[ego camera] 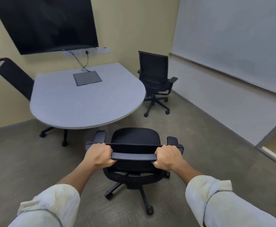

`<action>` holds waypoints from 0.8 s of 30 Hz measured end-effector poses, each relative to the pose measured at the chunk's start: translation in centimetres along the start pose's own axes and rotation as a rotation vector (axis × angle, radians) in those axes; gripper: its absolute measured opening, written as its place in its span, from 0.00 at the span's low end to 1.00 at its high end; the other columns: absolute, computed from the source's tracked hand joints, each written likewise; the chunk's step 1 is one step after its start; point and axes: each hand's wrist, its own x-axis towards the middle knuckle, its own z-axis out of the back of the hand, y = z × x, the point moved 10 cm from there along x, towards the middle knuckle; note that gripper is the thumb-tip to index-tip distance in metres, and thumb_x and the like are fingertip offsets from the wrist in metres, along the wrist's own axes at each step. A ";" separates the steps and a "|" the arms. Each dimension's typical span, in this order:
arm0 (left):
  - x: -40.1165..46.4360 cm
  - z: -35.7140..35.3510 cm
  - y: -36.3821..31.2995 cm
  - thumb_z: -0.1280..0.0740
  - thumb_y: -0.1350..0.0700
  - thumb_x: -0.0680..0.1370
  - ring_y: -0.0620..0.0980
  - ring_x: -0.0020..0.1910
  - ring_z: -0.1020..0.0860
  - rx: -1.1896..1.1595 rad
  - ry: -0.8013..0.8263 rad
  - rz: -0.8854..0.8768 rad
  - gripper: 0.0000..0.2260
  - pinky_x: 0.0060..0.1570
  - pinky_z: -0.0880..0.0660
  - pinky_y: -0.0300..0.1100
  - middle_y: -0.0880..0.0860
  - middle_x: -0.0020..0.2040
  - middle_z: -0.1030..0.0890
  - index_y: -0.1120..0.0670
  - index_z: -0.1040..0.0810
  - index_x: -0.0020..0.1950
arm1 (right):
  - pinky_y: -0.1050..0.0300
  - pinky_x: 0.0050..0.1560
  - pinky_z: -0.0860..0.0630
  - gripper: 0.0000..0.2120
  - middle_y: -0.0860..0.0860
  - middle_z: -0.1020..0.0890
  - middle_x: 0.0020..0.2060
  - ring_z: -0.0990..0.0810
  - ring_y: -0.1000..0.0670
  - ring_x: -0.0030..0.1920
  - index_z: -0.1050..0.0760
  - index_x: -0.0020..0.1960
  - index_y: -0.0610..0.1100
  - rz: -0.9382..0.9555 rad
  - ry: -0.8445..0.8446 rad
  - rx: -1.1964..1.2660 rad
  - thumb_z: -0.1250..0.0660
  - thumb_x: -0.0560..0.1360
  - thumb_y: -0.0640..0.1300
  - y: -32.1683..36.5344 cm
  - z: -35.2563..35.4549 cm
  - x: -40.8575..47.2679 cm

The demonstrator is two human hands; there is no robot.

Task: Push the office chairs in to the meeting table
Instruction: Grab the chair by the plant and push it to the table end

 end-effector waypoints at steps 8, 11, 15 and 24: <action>-1.9 -0.3 1.6 0.39 0.31 0.67 0.45 0.23 0.29 -0.098 0.188 0.091 0.23 0.25 0.37 0.40 0.47 0.24 0.27 0.50 0.28 0.28 | 0.55 0.31 0.36 0.16 0.55 0.32 0.24 0.27 0.46 0.29 0.38 0.27 0.51 0.178 -0.007 -0.010 0.41 0.64 0.61 1.8 0.5 2.5; -2.1 0.0 2.5 0.39 0.32 0.68 0.44 0.26 0.27 -0.093 0.175 0.112 0.20 0.26 0.37 0.39 0.45 0.26 0.25 0.48 0.26 0.30 | 0.56 0.31 0.35 0.15 0.55 0.30 0.25 0.26 0.47 0.29 0.37 0.28 0.51 0.208 -0.005 -0.016 0.41 0.65 0.61 2.5 0.8 3.9; -1.9 0.3 3.3 0.40 0.35 0.66 0.44 0.26 0.29 -0.105 0.131 0.141 0.17 0.26 0.38 0.39 0.44 0.26 0.28 0.47 0.31 0.28 | 0.56 0.30 0.36 0.14 0.55 0.29 0.26 0.27 0.48 0.28 0.34 0.30 0.50 0.246 -0.012 -0.065 0.39 0.67 0.59 3.0 1.3 5.9; -1.1 -0.4 6.6 0.45 0.34 0.63 0.43 0.23 0.33 -0.123 0.082 0.180 0.18 0.24 0.41 0.38 0.43 0.24 0.32 0.47 0.36 0.26 | 0.57 0.29 0.35 0.13 0.53 0.24 0.29 0.24 0.48 0.30 0.26 0.35 0.50 0.251 -0.005 -0.108 0.39 0.67 0.59 4.7 1.7 9.5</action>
